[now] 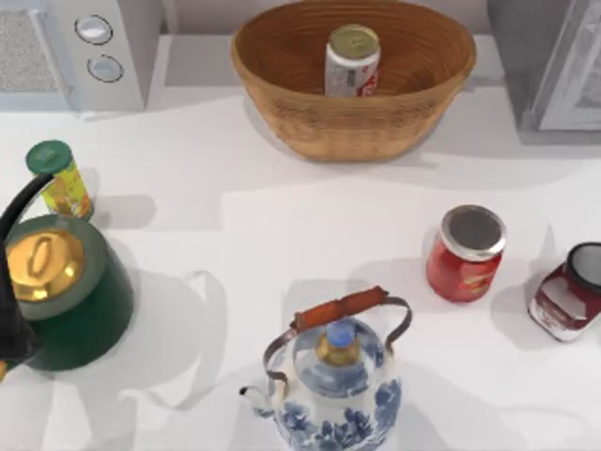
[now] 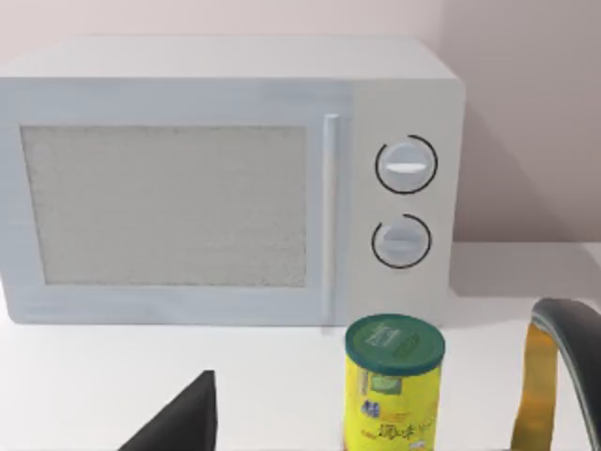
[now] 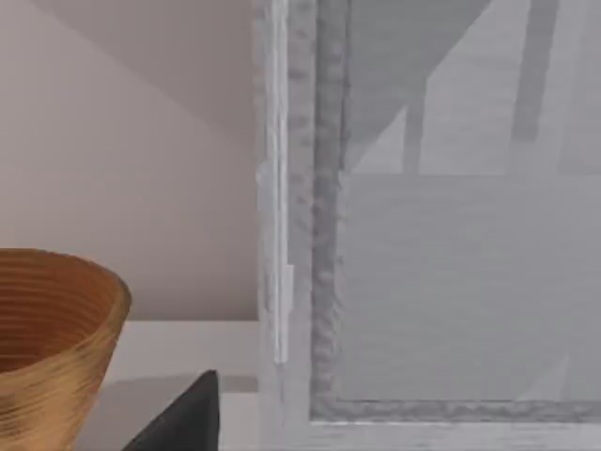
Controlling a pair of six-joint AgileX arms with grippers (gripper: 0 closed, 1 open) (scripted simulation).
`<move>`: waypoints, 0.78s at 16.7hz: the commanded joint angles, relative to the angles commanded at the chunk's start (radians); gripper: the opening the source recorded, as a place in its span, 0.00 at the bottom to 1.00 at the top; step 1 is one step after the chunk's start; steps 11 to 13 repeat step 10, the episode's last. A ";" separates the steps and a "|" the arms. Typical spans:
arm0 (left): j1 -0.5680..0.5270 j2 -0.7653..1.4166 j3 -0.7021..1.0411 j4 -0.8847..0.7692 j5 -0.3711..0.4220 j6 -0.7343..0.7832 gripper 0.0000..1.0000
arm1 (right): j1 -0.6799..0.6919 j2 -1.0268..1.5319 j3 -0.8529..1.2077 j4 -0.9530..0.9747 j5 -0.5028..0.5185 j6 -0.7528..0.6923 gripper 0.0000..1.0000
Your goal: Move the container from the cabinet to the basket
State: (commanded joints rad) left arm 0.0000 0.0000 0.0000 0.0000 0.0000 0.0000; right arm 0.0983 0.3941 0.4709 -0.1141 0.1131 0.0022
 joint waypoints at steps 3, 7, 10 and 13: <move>0.000 0.000 0.000 0.000 0.000 0.000 1.00 | -0.048 -0.196 -0.251 0.055 -0.055 -0.001 1.00; 0.000 0.000 0.000 0.000 0.000 0.000 1.00 | -0.090 -0.365 -0.440 0.105 -0.104 -0.002 1.00; 0.000 0.000 0.000 0.000 0.000 0.000 1.00 | -0.098 -0.394 -0.471 0.114 -0.113 -0.002 1.00; 0.000 0.000 0.000 0.000 0.000 0.000 1.00 | -0.098 -0.394 -0.471 0.114 -0.113 -0.002 1.00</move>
